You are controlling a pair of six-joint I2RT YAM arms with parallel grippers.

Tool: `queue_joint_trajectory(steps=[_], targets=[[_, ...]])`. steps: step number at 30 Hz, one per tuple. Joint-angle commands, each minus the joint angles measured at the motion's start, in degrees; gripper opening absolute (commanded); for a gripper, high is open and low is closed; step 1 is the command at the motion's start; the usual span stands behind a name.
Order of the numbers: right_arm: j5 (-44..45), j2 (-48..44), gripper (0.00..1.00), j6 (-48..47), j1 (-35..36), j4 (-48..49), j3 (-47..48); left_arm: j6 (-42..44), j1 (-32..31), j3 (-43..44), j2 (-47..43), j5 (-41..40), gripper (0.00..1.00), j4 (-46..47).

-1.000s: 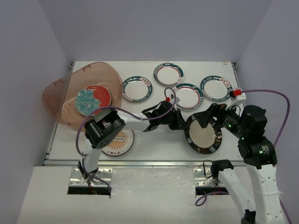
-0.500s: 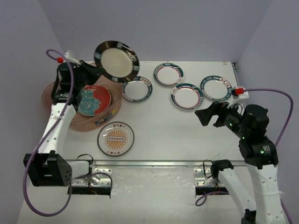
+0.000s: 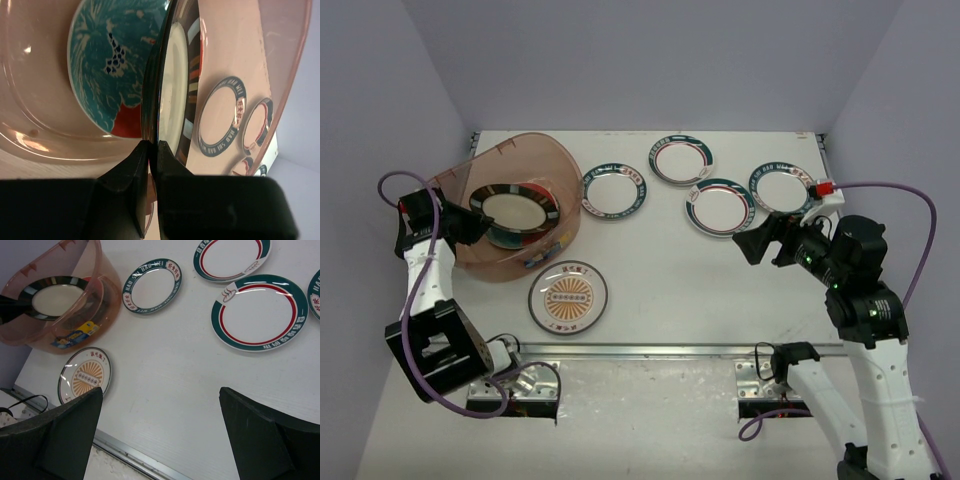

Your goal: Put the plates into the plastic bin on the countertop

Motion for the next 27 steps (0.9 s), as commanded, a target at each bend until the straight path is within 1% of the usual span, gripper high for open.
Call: queue_joint_trajectory(steps=[1, 6, 10, 12, 13, 14, 16, 17, 18, 21, 23, 25, 26, 27], targets=[[-1.4, 0.0, 0.99, -0.3, -0.2, 3.6, -0.3, -3.0, 0.2, 0.3, -1.1, 7.6, 0.0, 13.9], [-4.1, 1.1, 0.99, -0.4, -0.2, 4.5, -1.0, -3.5, 0.1, -1.8, 2.2, 6.9, 0.0, 16.8], [-6.6, 2.3, 0.99, 0.7, -0.2, 6.8, -2.7, -3.3, 0.1, -2.3, 5.2, 6.6, 0.28, 17.5], [-8.0, 3.1, 0.99, 1.5, -0.2, 8.2, -3.7, -3.0, 0.0, -2.6, 5.5, 5.7, 0.38, 17.4], [-8.9, 3.6, 0.99, 3.0, -0.2, 9.6, -4.7, -3.0, 0.0, -2.8, 5.5, 4.7, 0.48, 17.2], [-9.1, 4.3, 0.99, 4.3, -0.2, 9.8, -5.6, -3.0, 0.0, -2.8, 5.5, 4.1, 0.49, 17.2], [-12.0, 7.5, 0.99, 9.1, 0.0, 14.4, -9.5, -2.8, 0.0, -2.4, 5.9, 3.1, 0.83, 16.4], [-12.4, 7.8, 0.99, 9.5, 0.1, 17.0, -9.9, -2.7, 0.0, -2.4, 6.0, 2.9, 0.85, 16.0], [-15.7, 10.3, 0.99, 12.2, 1.9, 21.5, -13.0, -2.6, -0.1, -1.9, 6.8, 2.9, 1.0, 15.6], [-8.3, 16.9, 0.99, 12.6, 13.6, 26.3, -16.6, -1.5, -1.3, 0.1, 7.3, 0.9, 1.0, 13.2], [-7.9, 23.2, 0.99, 14.7, 19.7, 30.6, -18.1, -0.1, -2.3, 2.0, 7.4, -2.7, 1.0, 10.1], [-9.8, 27.8, 0.99, 18.0, 24.0, 37.7, -19.3, 0.5, -3.2, 3.0, 8.0, -4.6, 1.0, 8.7], [-8.9, 32.2, 0.99, 18.3, 26.0, 40.8, -19.0, 0.6, -3.4, 3.5, 8.7, -5.0, 1.0, 8.1], [-7.0, 35.6, 0.99, 18.9, 28.2, 41.2, -18.0, 0.8, -3.6, 4.2, 10.1, -4.8, 1.0, 7.2]])
